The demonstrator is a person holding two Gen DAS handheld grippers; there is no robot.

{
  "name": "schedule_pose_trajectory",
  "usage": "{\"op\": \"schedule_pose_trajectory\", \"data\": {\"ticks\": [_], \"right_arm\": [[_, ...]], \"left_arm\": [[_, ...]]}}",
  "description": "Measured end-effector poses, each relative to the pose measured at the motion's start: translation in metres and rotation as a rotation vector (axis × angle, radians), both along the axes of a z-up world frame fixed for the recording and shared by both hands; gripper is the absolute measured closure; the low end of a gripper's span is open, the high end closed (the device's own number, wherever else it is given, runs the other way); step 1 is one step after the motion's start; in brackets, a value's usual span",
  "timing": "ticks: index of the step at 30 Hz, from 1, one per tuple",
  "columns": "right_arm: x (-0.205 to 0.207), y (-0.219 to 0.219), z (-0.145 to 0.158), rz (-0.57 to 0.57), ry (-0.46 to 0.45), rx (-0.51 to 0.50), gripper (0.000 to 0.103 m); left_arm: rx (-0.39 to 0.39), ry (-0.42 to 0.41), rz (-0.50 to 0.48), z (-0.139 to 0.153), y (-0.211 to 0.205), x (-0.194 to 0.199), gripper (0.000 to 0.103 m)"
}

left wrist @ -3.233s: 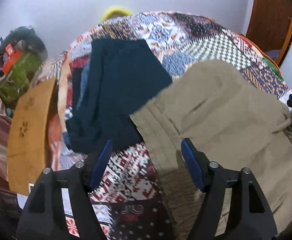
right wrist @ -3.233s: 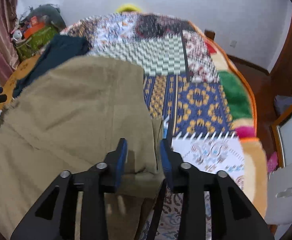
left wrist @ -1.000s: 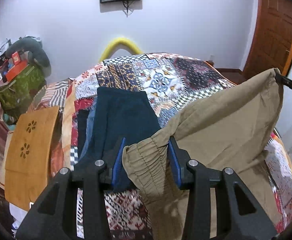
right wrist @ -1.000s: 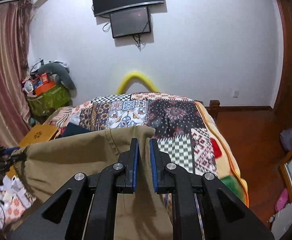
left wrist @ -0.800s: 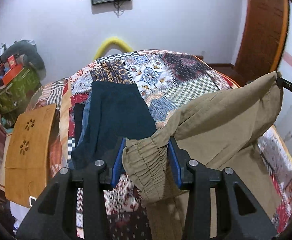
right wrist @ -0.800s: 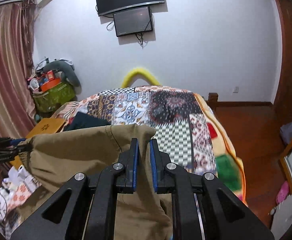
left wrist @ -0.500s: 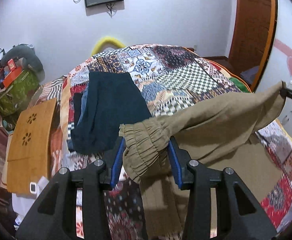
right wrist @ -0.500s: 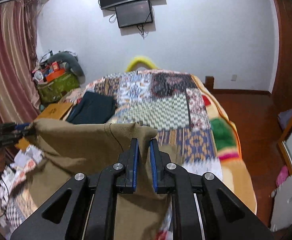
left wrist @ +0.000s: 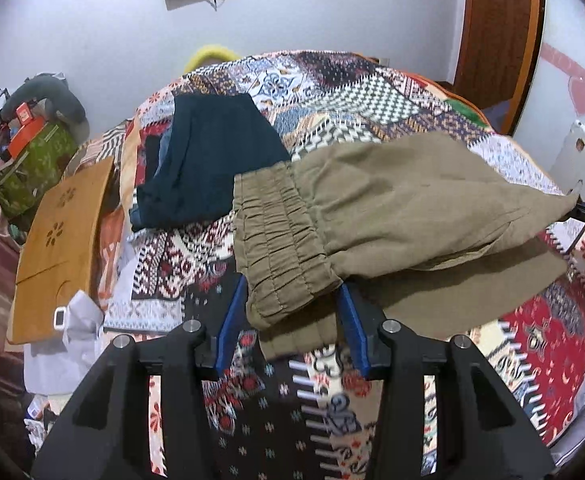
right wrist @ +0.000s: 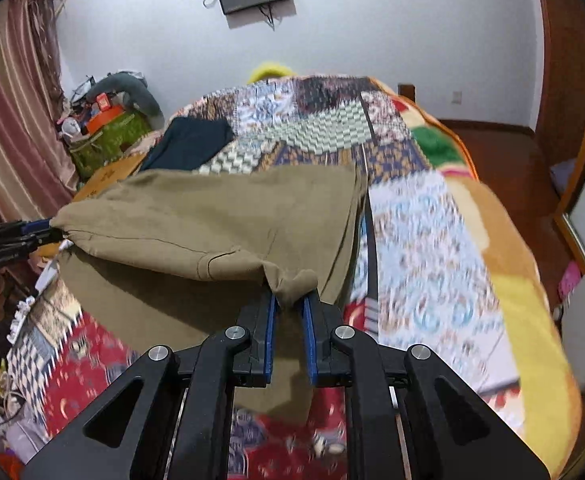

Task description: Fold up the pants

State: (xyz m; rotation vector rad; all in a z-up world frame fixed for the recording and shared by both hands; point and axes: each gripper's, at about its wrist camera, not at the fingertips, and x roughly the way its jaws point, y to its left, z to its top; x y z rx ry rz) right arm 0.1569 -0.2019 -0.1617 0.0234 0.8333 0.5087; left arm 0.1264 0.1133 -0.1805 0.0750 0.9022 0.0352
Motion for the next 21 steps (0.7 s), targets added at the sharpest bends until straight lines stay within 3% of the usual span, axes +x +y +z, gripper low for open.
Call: {"op": "schedule_pose_trajectory", "data": {"ticks": [4, 12, 14, 18, 21], "right_arm": [[-0.008, -0.005, -0.015, -0.024, 0.044, 0.002, 0.087], [-0.030, -0.009, -0.032, -0.053, 0.115, -0.024, 0.083], [-0.037, -0.010, -0.027, -0.054, 0.099, -0.032, 0.079], [-0.048, -0.006, -0.009, -0.053, 0.036, -0.042, 0.061], [-0.052, 0.002, 0.007, -0.024, -0.017, -0.046, 0.054]], "left_arm": [[-0.003, 0.014, 0.021, -0.007, 0.001, -0.008, 0.056], [0.032, 0.000, 0.035, 0.003, -0.001, -0.027, 0.037], [0.064, -0.025, 0.023, 0.012, -0.006, -0.030, 0.031], [0.109, -0.074, -0.005, 0.029, -0.018, -0.031, 0.011], [0.144, -0.081, -0.051, 0.031, -0.033, -0.025, 0.006]]}}
